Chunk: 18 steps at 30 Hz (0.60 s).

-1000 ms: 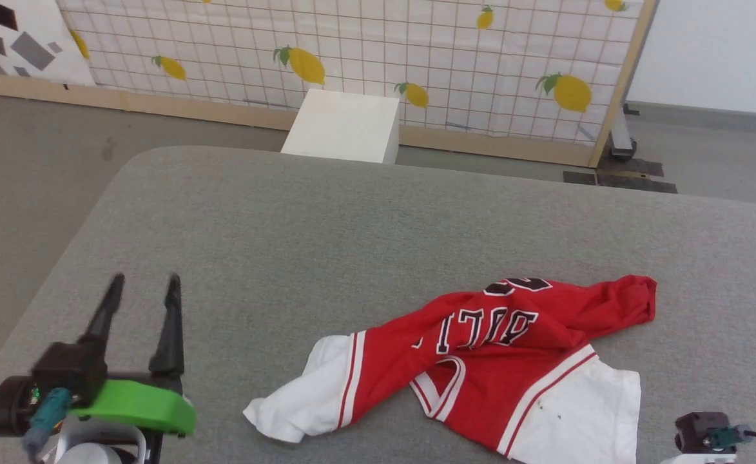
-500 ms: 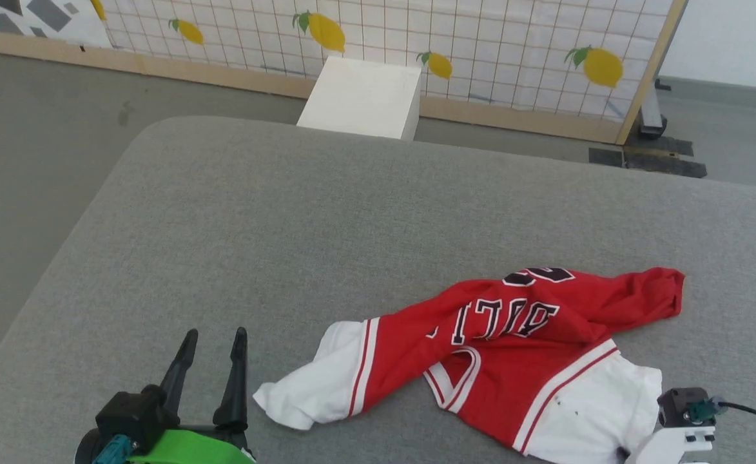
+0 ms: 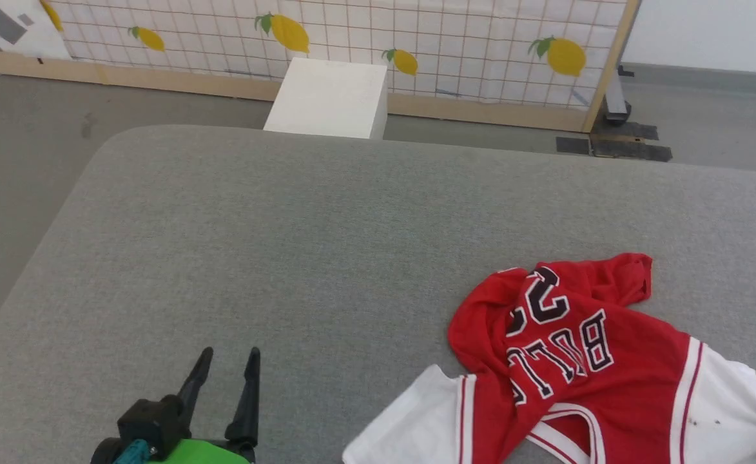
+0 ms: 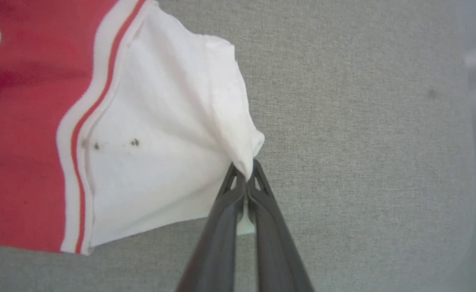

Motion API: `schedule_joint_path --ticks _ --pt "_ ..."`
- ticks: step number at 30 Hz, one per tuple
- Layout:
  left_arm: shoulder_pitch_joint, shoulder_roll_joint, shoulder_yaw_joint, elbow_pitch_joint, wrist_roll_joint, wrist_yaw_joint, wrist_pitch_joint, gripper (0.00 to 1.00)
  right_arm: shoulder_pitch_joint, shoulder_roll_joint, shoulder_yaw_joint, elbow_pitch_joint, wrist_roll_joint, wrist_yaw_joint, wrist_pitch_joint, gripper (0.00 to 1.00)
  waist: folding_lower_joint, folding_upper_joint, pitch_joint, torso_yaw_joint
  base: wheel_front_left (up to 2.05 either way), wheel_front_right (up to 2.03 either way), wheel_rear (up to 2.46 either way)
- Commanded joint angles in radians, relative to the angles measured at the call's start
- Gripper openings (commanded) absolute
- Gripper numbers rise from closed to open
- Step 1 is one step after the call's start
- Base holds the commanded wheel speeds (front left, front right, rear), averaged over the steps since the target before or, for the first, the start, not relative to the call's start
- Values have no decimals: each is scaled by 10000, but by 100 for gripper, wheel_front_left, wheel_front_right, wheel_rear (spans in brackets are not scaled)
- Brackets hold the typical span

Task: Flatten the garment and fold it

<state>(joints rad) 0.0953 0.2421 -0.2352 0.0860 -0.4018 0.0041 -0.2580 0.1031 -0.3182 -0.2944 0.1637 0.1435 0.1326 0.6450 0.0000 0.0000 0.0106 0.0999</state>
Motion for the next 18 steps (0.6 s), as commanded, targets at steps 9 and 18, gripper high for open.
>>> schedule_joint_path --ticks 9,18 --pt "-408 -151 -1208 464 -132 -920 1169 100 -74 642 -286 -531 174 -19 -1640 100 0 0 238 -310 0 0 0" --pt "-1210 538 -2916 663 -1267 -1310 5104 100 -115 1810 -188 -1968 101 -19 -3020 100 0 0 558 -770 0 0 0"
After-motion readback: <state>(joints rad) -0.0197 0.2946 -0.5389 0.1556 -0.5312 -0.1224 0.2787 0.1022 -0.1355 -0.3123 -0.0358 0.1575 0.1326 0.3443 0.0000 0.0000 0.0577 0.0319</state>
